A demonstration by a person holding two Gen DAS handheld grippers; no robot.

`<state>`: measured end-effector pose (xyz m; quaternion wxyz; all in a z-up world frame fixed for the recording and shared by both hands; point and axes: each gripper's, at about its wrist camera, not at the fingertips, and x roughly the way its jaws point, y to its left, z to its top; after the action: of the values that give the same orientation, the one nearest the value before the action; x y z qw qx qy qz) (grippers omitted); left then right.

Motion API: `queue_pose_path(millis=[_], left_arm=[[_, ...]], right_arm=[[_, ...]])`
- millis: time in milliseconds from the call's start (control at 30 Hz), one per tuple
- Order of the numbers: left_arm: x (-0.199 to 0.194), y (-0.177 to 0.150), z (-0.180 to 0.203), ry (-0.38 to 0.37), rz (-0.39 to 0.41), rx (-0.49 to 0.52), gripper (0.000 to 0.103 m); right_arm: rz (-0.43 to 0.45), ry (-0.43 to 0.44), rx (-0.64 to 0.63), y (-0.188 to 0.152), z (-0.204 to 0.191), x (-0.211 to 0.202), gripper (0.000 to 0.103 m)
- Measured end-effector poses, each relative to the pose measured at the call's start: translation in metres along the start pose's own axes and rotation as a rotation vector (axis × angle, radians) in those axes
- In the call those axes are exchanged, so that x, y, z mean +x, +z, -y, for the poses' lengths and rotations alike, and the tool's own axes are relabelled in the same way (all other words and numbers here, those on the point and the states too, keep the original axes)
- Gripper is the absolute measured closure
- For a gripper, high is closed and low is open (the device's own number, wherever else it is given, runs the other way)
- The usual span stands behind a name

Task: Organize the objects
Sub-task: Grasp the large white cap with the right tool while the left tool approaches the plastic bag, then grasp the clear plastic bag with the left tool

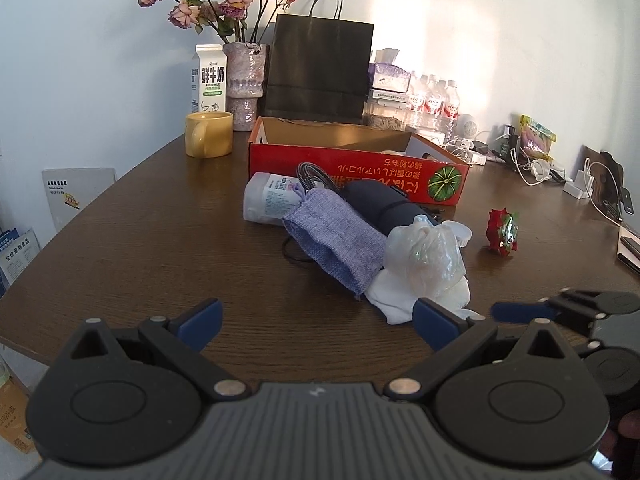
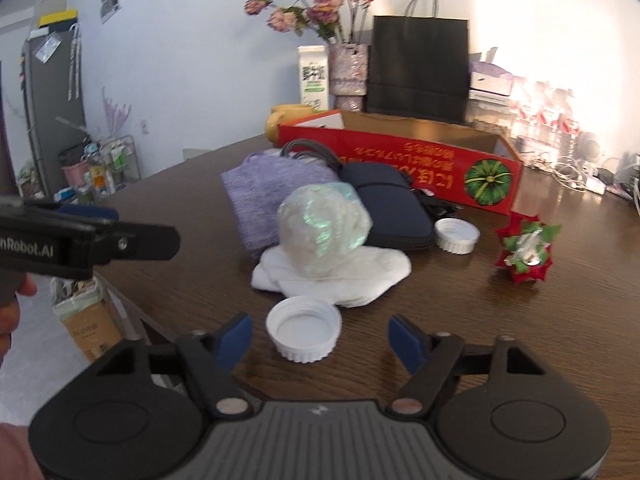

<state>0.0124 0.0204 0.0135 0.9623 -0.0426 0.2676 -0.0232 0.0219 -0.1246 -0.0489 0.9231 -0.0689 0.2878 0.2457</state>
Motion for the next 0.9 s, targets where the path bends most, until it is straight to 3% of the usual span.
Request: queue_pose_path(millis=[67,100,300,900], left_arm=[[0.0,0.0,0.001,-0.001,0.0,0.005,0.0],[-0.001,0.001,0.002,-0.003,0.001,0.008,0.0],[0.002,0.005,0.015,-0.021,0.009,0.041,0.0],[0.057,0.03,0.071,-0.094,0.02,0.151,0.002]], right_arm=[[0.005,0.016,-0.018,-0.002,-0.003,0.002,0.051],[0.009,0.028,-0.021,-0.002,-0.003,0.001,0.064],[0.031,0.037,-0.011,-0.003,0.003,-0.005,0.064],[0.144,-0.143,0.046,0.018,0.076,-0.022,0.064]])
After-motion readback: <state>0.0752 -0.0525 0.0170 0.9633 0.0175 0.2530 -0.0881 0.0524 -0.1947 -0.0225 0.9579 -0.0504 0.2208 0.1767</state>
